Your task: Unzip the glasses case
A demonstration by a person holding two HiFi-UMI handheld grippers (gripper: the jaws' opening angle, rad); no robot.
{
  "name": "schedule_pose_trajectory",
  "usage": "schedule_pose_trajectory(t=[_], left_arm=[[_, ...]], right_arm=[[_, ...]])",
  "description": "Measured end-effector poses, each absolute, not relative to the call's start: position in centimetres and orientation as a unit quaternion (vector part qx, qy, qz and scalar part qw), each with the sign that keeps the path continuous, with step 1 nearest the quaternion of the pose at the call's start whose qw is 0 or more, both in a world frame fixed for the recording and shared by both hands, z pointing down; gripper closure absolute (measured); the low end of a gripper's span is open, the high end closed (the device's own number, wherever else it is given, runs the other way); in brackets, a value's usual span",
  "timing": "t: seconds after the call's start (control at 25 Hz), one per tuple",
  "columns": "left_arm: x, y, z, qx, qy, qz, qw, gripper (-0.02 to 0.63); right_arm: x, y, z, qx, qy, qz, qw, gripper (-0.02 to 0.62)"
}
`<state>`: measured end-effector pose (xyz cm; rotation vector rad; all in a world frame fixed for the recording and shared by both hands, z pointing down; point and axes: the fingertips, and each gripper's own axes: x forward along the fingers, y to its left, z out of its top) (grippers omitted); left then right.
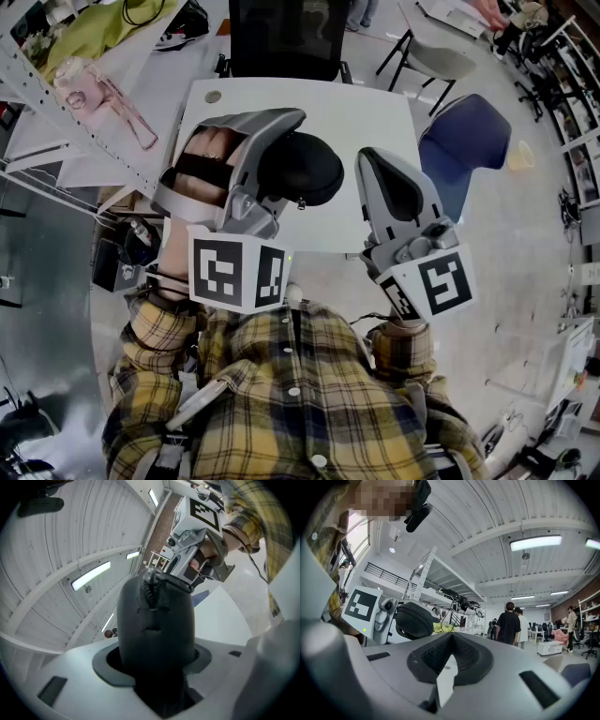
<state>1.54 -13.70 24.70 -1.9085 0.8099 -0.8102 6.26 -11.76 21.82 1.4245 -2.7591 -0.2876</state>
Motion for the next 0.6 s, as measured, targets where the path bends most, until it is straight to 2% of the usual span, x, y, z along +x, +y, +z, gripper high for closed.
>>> schedule_pose_trajectory(t=[0.6], left_arm=[[1.39,-14.54,25.13,-0.769,0.330,-0.331,0.437,0.360]], right_arm=[[6.22,-12.00,22.06,0.459,-0.885,-0.072,0.006,0.597]])
